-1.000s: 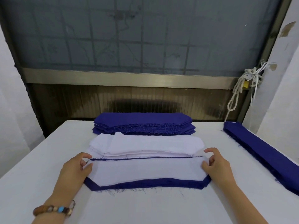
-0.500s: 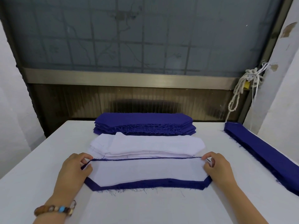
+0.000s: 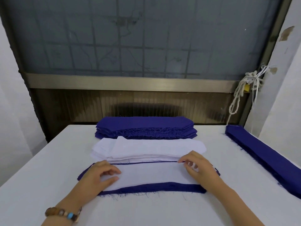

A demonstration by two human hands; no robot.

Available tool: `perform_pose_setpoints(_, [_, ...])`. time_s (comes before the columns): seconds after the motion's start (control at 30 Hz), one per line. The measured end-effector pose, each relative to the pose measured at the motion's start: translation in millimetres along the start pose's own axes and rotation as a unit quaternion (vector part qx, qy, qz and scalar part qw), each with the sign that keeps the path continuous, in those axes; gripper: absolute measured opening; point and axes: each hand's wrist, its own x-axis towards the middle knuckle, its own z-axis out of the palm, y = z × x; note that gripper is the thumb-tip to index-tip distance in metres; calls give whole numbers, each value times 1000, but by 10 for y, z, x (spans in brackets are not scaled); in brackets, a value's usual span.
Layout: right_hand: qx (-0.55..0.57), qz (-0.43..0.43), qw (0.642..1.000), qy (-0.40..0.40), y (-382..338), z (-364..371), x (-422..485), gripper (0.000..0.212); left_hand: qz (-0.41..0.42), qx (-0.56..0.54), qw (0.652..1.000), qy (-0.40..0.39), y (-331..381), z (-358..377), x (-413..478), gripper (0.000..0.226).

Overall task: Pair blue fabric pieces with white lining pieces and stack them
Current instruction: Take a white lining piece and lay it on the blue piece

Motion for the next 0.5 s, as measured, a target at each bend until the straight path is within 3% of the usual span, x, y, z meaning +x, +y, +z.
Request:
perform_pose_setpoints(0.2, [56, 6, 990, -127, -229, 346, 135, 15, -10, 22, 1000, -3, -36, -17, 2, 28])
perform_pose_setpoints(0.5, [21, 98, 992, -76, 20, 147, 82, 20, -63, 59, 994, 70, -186, -58, 23, 22])
